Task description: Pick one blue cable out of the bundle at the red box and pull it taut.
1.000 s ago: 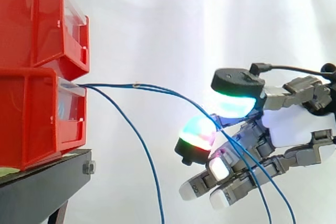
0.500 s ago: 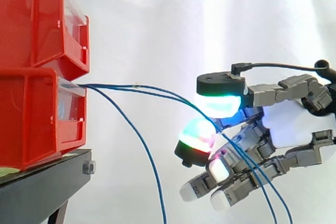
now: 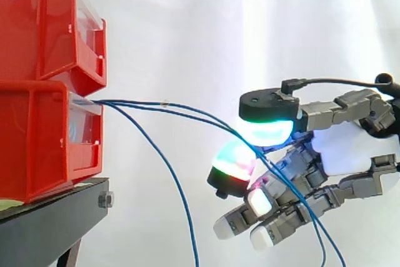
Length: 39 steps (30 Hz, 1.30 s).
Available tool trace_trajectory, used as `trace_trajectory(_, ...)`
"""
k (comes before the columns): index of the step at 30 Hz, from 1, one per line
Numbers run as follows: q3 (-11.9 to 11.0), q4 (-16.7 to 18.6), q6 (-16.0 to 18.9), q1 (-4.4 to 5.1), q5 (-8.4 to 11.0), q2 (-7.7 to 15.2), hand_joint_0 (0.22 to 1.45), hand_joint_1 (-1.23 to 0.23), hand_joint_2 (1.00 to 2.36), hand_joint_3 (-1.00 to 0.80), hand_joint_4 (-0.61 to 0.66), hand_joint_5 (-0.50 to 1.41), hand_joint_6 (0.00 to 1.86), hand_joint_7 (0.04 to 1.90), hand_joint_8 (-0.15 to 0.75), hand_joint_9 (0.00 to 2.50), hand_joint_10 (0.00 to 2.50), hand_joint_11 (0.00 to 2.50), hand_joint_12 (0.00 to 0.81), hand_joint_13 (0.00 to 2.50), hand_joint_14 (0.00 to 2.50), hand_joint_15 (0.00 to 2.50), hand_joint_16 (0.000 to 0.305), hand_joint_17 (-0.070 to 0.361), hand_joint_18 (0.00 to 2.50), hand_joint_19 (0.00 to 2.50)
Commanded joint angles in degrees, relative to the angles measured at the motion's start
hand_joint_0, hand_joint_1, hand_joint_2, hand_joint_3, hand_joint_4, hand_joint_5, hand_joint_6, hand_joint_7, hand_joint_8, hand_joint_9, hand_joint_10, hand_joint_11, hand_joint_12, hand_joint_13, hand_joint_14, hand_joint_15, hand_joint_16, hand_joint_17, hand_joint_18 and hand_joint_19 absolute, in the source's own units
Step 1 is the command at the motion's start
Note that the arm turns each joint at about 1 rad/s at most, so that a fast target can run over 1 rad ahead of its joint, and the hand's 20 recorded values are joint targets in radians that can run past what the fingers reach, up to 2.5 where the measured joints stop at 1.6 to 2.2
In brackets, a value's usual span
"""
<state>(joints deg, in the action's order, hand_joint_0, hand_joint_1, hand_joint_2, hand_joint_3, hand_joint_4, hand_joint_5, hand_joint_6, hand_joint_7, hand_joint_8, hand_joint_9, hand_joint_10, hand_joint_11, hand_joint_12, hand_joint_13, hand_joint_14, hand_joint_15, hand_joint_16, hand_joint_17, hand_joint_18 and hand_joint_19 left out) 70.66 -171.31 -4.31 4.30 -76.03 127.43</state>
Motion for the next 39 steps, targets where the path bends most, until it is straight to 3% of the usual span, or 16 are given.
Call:
trace_trajectory(1, 0.0, 0.0, 0.0, 0.01, 0.0, 0.0, 0.59, -0.73, 1.02, -0.22, 0.21, -0.07, 0.6, 1.23, 0.296, 0.76, 0.01, 0.49, 0.342, 0.27, 0.0, 0.1, 0.048, 0.108, 0.34, 0.29)
trace_trajectory(11, 0.0, -0.2, 0.0, 0.01, 0.0, 0.0, 0.59, -0.73, 1.02, -0.2, 0.2, -0.08, 0.61, 1.24, 0.294, 0.77, 0.01, 0.5, 0.342, 0.28, 0.0, 0.1, 0.048, 0.109, 0.37, 0.29)
trace_trajectory(19, 0.0, -0.2, 0.0, 0.01, 0.0, 0.0, 0.58, -0.69, 1.02, -0.09, 0.15, -0.09, 0.7, 1.13, 0.297, 0.83, 0.01, 0.51, 0.347, 0.31, 0.0, 0.1, 0.05, 0.112, 0.4, 0.3)
trace_trajectory(24, 0.0, -1.2, 0.3, 0.09, -0.09, 0.0, 0.6, -0.61, 1.01, -0.05, 0.24, -0.04, 0.6, 1.27, 0.31, 0.89, 0.01, 0.43, 0.386, 0.34, 0.0, 0.09, 0.059, 0.133, 0.46, 0.28)
trace_trajectory(33, 0.0, -2.9, 0.4, 0.45, -0.18, 0.0, 0.61, -0.6, 1.01, -0.03, 0.36, -0.01, 0.5, 1.42, 0.306, 0.92, 0.01, 0.42, 0.386, 0.35, 0.0, 0.08, 0.059, 0.133, 0.47, 0.27)
trace_trajectory(39, 0.0, -2.9, 0.4, 0.53, -0.18, 0.0, 0.61, -0.62, 1.01, -0.05, 0.27, -0.03, 0.55, 1.39, 0.298, 0.86, 0.01, 0.44, 0.365, 0.33, 0.0, 0.09, 0.054, 0.122, 0.44, 0.27)
